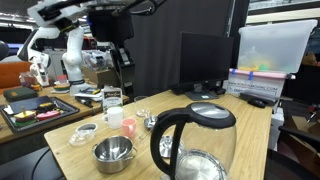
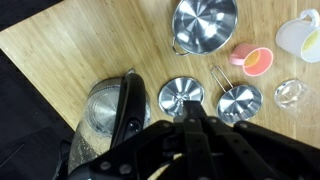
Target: Open the lid of the electric kettle.
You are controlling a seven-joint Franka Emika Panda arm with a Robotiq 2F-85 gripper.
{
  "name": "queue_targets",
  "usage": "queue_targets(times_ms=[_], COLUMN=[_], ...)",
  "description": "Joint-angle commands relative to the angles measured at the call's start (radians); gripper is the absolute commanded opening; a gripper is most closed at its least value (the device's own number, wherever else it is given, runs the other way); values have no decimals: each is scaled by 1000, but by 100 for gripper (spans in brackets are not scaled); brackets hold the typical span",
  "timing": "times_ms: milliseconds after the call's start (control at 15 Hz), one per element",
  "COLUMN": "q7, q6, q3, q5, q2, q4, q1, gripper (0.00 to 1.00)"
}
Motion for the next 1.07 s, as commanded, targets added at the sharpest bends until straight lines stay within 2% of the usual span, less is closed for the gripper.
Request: queue_targets(times_ms=[0, 67, 467, 733, 867, 1000], q7=[-6, -6, 219, 424, 505, 526], q6=[-3, -3, 142, 243, 232, 205], q3=[10, 10, 119, 192, 199, 180], q5=[8, 8, -47, -205, -281, -309], q2=[0, 0, 112, 225, 257, 259], q4=[2, 2, 34, 94, 128, 146], q1=[-10, -10, -51, -147, -177, -162], gripper=[1, 0, 0, 0, 0, 0])
